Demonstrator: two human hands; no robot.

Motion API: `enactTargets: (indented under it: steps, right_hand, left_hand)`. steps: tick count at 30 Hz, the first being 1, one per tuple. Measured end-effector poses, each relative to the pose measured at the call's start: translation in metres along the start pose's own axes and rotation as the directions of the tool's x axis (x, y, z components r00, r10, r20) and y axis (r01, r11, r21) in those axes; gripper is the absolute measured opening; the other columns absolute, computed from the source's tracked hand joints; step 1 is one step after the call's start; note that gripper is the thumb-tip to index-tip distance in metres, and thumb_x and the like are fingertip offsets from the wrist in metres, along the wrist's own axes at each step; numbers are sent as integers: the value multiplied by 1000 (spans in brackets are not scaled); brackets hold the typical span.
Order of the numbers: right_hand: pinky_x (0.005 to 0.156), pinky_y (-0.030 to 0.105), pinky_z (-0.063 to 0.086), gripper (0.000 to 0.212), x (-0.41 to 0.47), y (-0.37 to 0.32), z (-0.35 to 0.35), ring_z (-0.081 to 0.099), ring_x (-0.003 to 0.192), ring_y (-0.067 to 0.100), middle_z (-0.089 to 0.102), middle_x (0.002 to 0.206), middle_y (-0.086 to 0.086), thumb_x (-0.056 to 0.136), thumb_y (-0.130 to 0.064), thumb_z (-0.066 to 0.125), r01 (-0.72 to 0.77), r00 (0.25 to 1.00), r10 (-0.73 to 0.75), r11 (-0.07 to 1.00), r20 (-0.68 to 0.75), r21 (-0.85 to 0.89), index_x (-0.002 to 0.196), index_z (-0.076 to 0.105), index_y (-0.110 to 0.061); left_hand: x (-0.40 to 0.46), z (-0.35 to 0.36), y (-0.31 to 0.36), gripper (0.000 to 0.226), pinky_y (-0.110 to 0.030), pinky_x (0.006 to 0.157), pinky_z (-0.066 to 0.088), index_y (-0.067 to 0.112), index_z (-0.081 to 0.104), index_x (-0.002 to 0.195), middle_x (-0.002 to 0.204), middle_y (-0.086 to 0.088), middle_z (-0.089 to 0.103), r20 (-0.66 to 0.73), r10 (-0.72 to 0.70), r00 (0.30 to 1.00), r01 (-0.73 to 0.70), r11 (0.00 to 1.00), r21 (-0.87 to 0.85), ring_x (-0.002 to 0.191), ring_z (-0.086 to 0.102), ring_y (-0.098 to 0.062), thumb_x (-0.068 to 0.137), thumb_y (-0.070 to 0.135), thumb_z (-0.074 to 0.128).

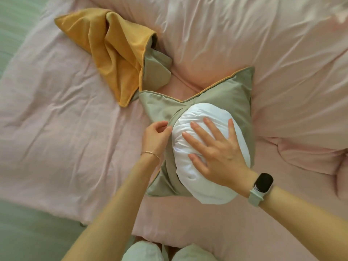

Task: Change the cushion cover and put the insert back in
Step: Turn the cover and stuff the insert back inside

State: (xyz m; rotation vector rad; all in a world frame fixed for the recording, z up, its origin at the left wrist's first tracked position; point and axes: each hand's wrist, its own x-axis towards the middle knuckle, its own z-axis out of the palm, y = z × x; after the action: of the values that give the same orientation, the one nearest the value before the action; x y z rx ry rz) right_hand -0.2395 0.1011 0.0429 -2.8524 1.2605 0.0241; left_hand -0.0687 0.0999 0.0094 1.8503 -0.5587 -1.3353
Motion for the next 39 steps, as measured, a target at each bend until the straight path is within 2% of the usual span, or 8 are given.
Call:
enactTargets:
  steps: [3,12,19,22,25,28,32,39]
  right_hand:
    - [103,66,21,45,9,6,14,38,133,32,46,141,3,92,-43,39,-8,1000,8,1000,24,-16,133,50,-28]
    - [101,58,26,40,41,-5,53,45,126,33,53,134,6,91,-39,43,55,998,-54,998,24,-43,125,57,-24]
    - [90,49,29,34,77,-20,84,53,113,31,62,119,3,91,-35,42,89,996,-85,988,35,-126,113,62,-20]
    - [85,46,30,24,86,-30,95,58,91,29,65,85,2,85,-31,46,88,995,-77,981,67,-173,85,67,-17]
    - [83,44,29,28,96,-36,92,57,76,29,63,71,3,83,-29,45,61,993,-48,990,111,-123,69,65,-15]
    - [93,47,33,32,86,-32,67,61,90,29,68,87,4,86,-28,41,45,999,-47,995,16,93,78,69,-14]
    - [103,51,35,30,42,-22,13,56,115,30,66,112,10,88,-19,46,100,962,6,921,-271,376,104,69,-6]
    - [106,64,20,47,-28,-19,20,33,135,33,42,142,12,86,-34,55,254,959,-241,965,-150,72,131,53,-22]
  left_hand:
    - [-13,6,-23,10,-31,84,44,14,58,93,85,2,57,-213,28,977,3,989,146,84,54,-17,86,21,59]
    - [13,-1,-54,16,-25,62,53,9,63,81,71,-5,67,223,-336,915,393,870,-297,66,63,-17,91,20,58]
    - [20,-17,-52,17,-27,64,50,14,52,71,69,-2,56,-162,-98,982,88,994,-73,65,53,-17,86,9,58]
    - [19,-25,-46,24,-8,53,40,20,48,66,65,7,53,-150,52,987,-24,983,184,61,49,-7,86,9,56]
    - [25,-32,-44,25,-18,63,44,23,46,66,66,9,53,-113,103,988,-62,944,323,70,56,-16,87,11,55]
    - [25,-28,-43,19,-42,76,52,20,48,69,71,4,57,-92,66,994,-35,952,303,80,61,-27,86,14,54]
    - [10,-12,-38,11,-38,79,50,15,52,78,74,4,57,-117,58,991,-34,980,198,80,59,-24,88,18,55]
    - [-24,-10,-53,14,-19,60,53,8,60,79,69,-2,58,-91,-195,976,164,948,-272,62,55,-10,88,18,61]
